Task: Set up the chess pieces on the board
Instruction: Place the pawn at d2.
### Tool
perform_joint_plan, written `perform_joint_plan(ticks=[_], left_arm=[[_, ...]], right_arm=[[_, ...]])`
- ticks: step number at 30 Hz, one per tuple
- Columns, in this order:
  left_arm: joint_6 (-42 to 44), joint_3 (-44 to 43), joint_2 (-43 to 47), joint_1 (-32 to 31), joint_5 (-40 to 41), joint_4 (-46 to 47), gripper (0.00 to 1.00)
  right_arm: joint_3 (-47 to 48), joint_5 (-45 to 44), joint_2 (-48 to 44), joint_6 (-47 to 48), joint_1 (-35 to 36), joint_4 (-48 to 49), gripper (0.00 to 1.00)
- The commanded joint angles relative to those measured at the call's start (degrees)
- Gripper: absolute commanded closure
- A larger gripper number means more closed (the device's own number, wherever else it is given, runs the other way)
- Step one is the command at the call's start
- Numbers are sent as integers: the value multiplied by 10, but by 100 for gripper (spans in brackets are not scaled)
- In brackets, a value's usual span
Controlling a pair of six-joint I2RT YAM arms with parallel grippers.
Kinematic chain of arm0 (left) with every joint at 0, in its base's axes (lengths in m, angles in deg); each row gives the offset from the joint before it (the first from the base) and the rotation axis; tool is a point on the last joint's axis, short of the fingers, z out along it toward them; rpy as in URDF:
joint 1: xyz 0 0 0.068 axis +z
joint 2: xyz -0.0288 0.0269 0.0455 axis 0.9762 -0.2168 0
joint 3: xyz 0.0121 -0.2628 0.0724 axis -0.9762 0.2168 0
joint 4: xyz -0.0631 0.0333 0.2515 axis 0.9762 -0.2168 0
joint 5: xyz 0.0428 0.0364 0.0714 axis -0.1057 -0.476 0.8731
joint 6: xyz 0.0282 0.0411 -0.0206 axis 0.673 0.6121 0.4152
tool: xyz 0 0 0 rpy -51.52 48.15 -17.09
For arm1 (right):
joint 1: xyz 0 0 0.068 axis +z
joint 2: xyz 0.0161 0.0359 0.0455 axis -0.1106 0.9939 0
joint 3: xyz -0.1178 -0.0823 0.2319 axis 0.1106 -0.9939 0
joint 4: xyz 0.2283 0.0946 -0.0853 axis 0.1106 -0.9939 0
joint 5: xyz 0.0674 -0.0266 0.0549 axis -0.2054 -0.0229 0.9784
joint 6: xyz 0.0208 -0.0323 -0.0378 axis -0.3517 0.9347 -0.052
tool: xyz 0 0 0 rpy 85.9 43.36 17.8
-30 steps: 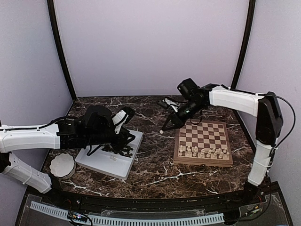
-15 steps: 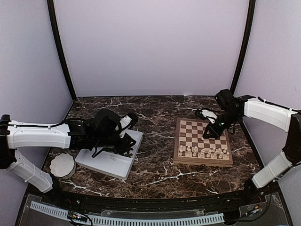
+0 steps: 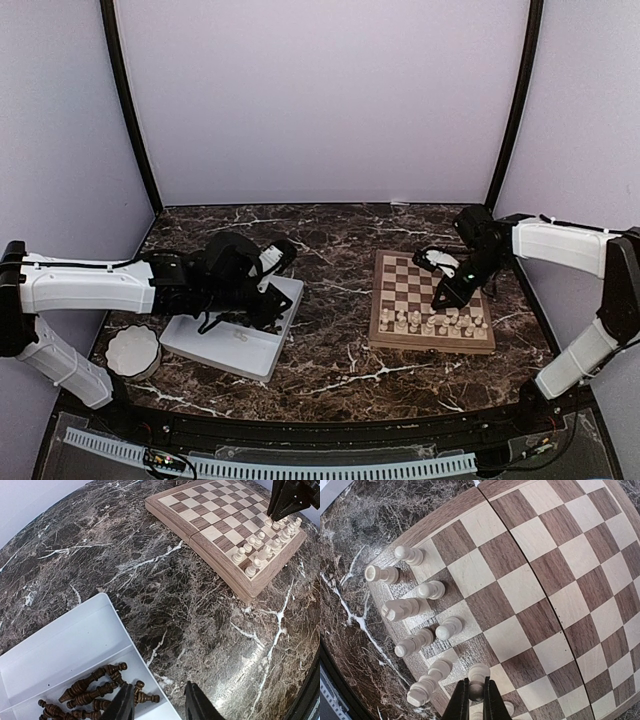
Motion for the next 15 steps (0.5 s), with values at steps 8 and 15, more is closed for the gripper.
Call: perform_joint_plan(ticks=[8,15], left_arm=[[-14,5,14,4,2,-7,63],[-13,6,12,4,4,-8,63]], right_arm=[[-5,22,19,8,1,14,91],[-2,21,35,1,5,24,90]])
